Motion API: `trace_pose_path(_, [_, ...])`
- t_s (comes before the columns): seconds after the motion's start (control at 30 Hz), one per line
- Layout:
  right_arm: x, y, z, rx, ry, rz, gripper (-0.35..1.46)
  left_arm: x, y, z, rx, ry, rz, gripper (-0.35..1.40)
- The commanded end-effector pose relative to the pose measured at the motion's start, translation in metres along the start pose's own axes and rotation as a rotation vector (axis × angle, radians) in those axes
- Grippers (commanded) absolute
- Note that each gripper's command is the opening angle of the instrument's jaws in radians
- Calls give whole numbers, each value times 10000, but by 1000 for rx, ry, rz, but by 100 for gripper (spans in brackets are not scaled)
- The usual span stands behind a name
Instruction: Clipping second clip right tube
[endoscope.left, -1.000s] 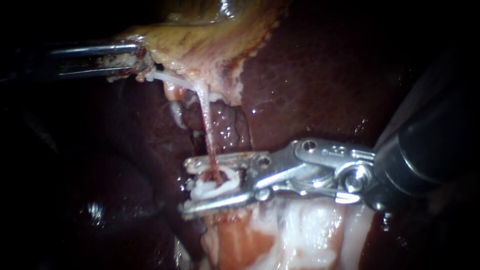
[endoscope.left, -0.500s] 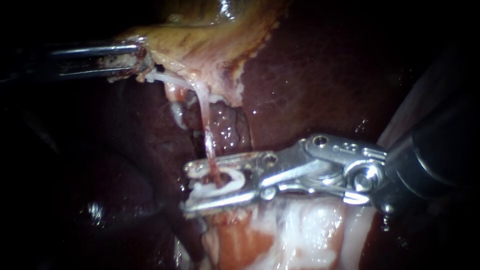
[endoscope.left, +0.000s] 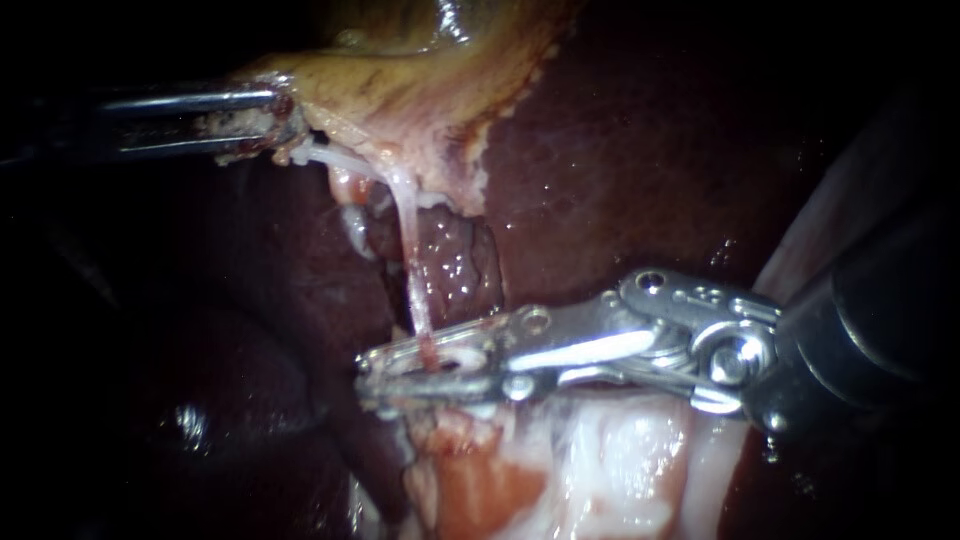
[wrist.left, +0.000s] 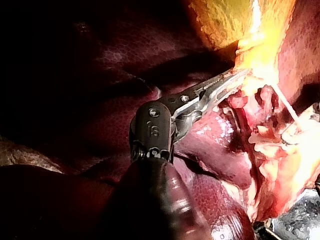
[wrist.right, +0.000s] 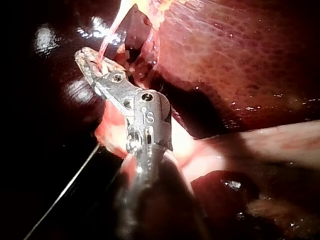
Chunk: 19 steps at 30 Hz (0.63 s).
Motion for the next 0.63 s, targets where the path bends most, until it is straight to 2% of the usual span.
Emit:
trace_pose_path(0.03, [-1,-1,-1,0,0,-1,-35,0,0,0,0,0,0,-35])
trace_pose_path(0.23, [0,-3,-3,-4,-11,-1,-35,0,0,0,0,0,0,-35])
trace_pose_path(0.63, [-2,0,-2,2,-15,-2,-34,0,1,1,1,1,0,-35])
